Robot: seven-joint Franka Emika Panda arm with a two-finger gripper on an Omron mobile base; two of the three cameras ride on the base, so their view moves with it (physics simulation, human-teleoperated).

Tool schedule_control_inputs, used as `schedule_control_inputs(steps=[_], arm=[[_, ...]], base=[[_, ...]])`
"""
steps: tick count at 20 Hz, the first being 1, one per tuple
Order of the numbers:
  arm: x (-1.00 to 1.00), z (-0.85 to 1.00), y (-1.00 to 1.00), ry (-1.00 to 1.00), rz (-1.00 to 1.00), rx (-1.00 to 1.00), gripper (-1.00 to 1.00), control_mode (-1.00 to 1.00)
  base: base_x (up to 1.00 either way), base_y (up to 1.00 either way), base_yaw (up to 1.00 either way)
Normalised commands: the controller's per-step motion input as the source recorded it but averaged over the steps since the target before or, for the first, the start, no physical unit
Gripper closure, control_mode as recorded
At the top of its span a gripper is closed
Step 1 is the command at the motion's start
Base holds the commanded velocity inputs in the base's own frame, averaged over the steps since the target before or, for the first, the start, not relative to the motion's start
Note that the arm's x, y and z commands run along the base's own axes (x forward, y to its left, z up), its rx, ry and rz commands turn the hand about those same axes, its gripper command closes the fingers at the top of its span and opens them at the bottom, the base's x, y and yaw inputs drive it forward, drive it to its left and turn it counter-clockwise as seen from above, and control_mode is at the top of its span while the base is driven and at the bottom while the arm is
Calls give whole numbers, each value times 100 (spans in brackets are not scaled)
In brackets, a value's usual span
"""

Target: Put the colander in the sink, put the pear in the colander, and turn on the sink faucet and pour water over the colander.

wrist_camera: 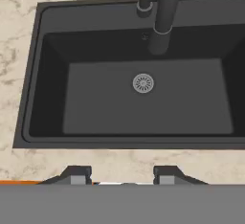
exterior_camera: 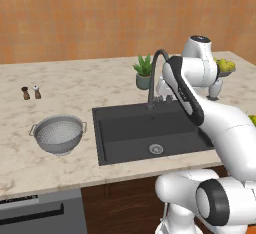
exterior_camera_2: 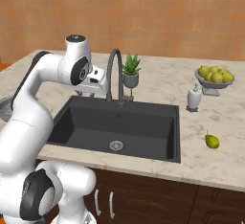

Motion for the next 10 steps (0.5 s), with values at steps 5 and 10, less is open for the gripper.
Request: schedule_control_inputs(steps=[5,10], arm=[[-64,-17,49,0,0,-4,-100,-100],[-100,-35,89,0,0,-4,-100,-100]], base=[[0,0,0],[0,0,0]])
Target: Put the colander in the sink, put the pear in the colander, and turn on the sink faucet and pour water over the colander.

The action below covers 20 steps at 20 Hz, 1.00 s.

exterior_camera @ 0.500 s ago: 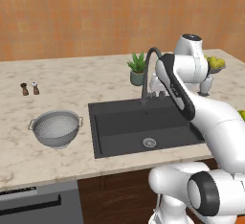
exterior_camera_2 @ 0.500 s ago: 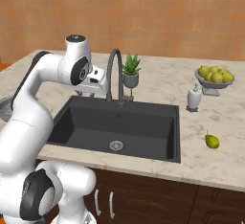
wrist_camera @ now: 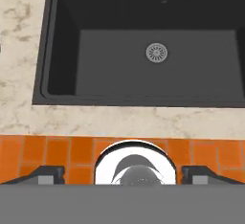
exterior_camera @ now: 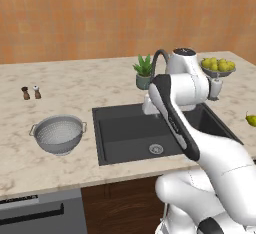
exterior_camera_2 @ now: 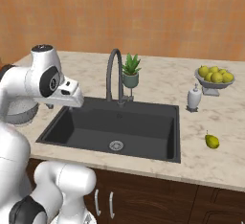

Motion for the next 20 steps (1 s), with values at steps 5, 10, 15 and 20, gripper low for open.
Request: schedule_control_inputs(steps=[5,10,15,20], arm=[[-60,-21,100,-2,8,-3,-100,-100],[15,-17,100,-6,1,1,-100,-100],[80,-8,89,-7,0,18,-100,-100],[97,-25,74,0,0,16,-100,-100]], base=[[0,0,0],[0,0,0],[0,0,0],[0,0,0]])
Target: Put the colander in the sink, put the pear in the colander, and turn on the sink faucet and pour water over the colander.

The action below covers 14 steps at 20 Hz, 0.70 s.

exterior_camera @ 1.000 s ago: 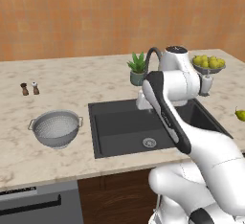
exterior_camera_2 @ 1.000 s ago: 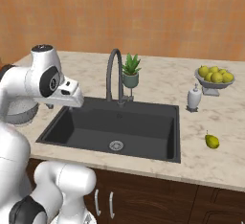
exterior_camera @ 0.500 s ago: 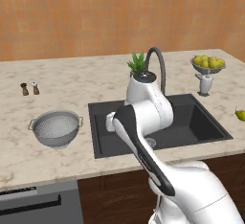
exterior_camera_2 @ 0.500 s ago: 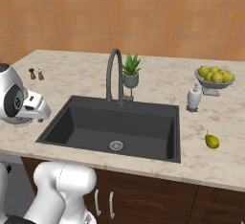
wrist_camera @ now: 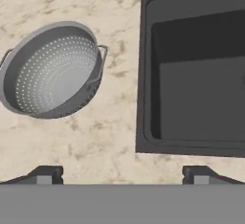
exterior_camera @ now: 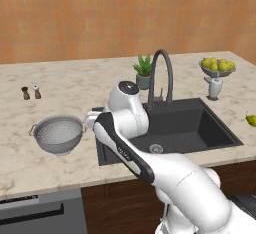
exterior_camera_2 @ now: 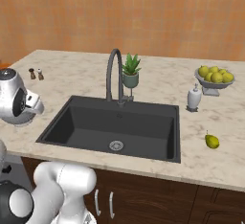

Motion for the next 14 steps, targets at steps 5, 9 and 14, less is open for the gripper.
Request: schedule_control_inputs(steps=[5,9,14], arm=[[98,-32,51,8,0,4,-100,-100],[83,-23,48,9,0,2,-100,-100],[13,-10,23,10,2,-3,-100,-100]], base=[[0,0,0],[0,0,0],[0,0,0]])
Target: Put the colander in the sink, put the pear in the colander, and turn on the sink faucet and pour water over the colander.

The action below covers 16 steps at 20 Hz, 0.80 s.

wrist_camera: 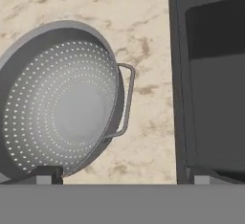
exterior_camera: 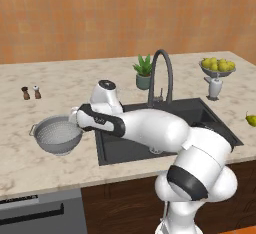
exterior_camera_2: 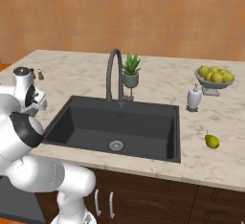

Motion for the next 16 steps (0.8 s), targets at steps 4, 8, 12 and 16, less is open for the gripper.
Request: schedule_control_inputs(steps=[4,8,12,16], arm=[[0,-26,32,15,0,-10,-100,-100],[2,-28,36,10,0,0,-100,-100],[28,-28,38,1,0,0,-100,-100],[42,-37,33,1,0,0,-100,-100]], base=[[0,0,0],[0,0,0],[0,0,0],[0,0,0]])
